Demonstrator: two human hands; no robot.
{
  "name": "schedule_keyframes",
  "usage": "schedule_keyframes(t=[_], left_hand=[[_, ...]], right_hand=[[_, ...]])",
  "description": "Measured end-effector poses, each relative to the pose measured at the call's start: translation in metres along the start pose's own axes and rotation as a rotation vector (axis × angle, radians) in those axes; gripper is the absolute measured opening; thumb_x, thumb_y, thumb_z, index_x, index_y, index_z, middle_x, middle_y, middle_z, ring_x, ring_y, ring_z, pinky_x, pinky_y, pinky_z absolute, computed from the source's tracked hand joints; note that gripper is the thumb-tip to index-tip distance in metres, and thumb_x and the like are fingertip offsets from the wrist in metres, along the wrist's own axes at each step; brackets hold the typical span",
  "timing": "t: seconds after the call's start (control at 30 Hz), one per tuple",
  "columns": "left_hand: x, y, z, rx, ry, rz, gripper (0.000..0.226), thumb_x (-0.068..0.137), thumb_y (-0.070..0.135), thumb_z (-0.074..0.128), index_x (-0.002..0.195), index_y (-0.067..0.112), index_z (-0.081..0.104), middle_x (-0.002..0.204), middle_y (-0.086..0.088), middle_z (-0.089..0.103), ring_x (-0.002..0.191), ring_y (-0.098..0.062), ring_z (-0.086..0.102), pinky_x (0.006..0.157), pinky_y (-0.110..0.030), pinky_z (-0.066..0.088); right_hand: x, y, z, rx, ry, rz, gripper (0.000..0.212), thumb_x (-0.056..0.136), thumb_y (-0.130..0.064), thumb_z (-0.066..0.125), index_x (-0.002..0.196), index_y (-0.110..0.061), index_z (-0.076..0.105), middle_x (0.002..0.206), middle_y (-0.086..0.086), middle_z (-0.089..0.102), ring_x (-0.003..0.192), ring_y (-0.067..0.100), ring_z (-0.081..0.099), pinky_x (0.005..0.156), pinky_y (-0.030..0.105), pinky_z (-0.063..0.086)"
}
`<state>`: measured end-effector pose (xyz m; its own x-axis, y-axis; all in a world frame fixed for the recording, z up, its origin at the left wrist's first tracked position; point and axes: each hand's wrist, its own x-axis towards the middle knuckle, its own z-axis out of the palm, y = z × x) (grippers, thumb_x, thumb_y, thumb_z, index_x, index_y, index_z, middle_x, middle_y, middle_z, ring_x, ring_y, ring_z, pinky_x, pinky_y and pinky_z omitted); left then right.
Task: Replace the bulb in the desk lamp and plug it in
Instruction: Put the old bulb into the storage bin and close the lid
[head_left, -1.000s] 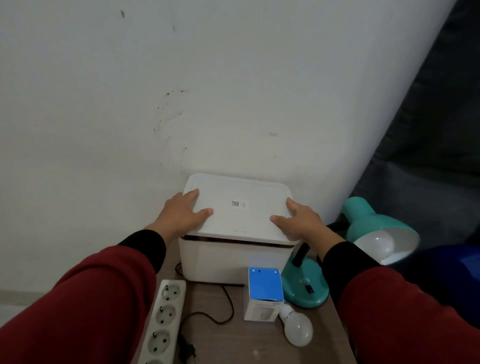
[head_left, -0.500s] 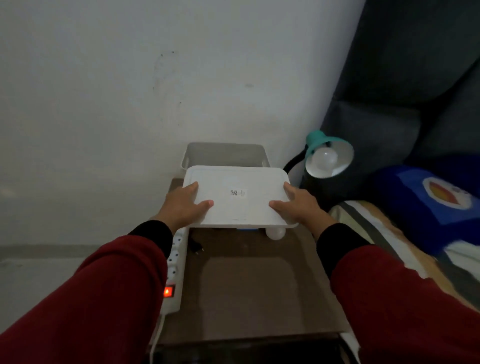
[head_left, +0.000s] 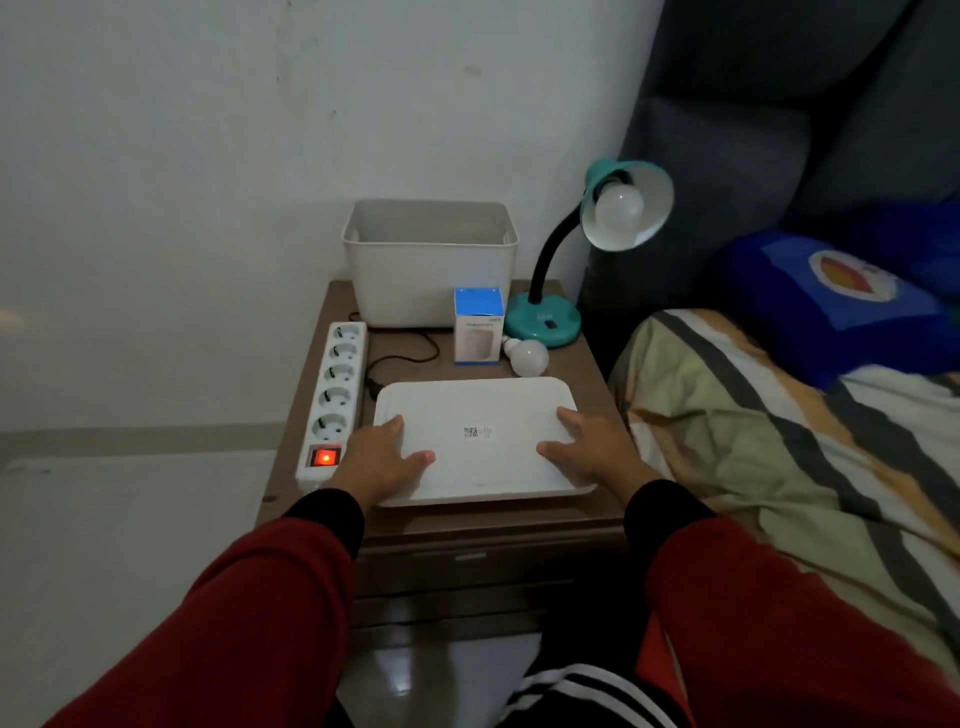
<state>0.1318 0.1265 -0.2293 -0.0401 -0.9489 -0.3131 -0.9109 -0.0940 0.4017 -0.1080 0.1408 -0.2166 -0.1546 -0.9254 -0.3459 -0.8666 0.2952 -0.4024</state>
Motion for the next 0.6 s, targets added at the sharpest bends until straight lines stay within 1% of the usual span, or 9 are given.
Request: schedule_keyframes(t=[0.13,0.2,0.3,0.37,0.47,0.6], left_hand=[[0.003,0.003,0.003,0.101,-0.06,0.011,0.072,0.091,0.048,0.047,0.146,0.008,0.024,0.152,-0.013,0.031,0.139,-0.028,0.029,0.113,-0.032,0.024],[0.007,0.003,0.003,0.11,-0.073,0.009,0.071,0.091,0.046,0.05,0.146,0.009,0.024,0.152,-0.013,0.031,0.14,-0.028,0.027,0.114,-0.033,0.023],[0.014,0.003,0.0,0.158,-0.09,0.003,0.066,0.091,0.041,0.052,0.143,0.008,0.03,0.148,-0.013,0.036,0.137,-0.029,0.031,0.111,-0.033,0.028],[0.019,0.006,-0.004,0.209,-0.101,0.004,0.062,0.091,0.041,0.051,0.14,0.006,0.036,0.146,-0.014,0.039,0.135,-0.029,0.034,0.11,-0.033,0.031],[0.027,0.009,-0.009,0.257,-0.135,-0.002,0.06,0.09,0.042,0.051,0.136,0.005,0.041,0.142,-0.014,0.043,0.133,-0.029,0.037,0.109,-0.034,0.034],[0.043,0.012,-0.018,0.267,-0.178,-0.031,0.061,0.087,0.045,0.054,0.134,0.005,0.044,0.14,-0.014,0.045,0.13,-0.027,0.041,0.105,-0.031,0.036]], right_hand=[[0.005,0.0,0.005,-0.076,-0.058,-0.017,0.066,0.092,-0.042,0.049,0.148,-0.014,0.027,0.155,0.009,0.027,0.142,0.025,0.027,0.113,0.031,0.022],[0.012,0.0,0.007,-0.095,-0.057,-0.007,0.065,0.09,-0.04,0.052,0.145,-0.013,0.03,0.152,0.011,0.032,0.138,0.027,0.033,0.112,0.033,0.027],[0.022,-0.002,0.004,-0.165,-0.08,0.007,0.06,0.087,-0.036,0.056,0.138,-0.01,0.039,0.142,0.015,0.045,0.129,0.029,0.043,0.105,0.035,0.036],[0.028,-0.004,0.001,-0.217,-0.115,0.019,0.055,0.089,-0.035,0.055,0.135,-0.007,0.044,0.14,0.014,0.047,0.128,0.029,0.045,0.104,0.034,0.037],[0.038,-0.005,-0.002,-0.285,-0.159,0.038,0.053,0.087,-0.04,0.057,0.127,-0.006,0.051,0.134,0.014,0.052,0.122,0.029,0.05,0.1,0.035,0.041],[0.054,-0.005,-0.005,-0.298,-0.174,0.052,0.053,0.083,-0.042,0.059,0.121,-0.004,0.056,0.13,0.013,0.056,0.118,0.03,0.053,0.096,0.037,0.043]])
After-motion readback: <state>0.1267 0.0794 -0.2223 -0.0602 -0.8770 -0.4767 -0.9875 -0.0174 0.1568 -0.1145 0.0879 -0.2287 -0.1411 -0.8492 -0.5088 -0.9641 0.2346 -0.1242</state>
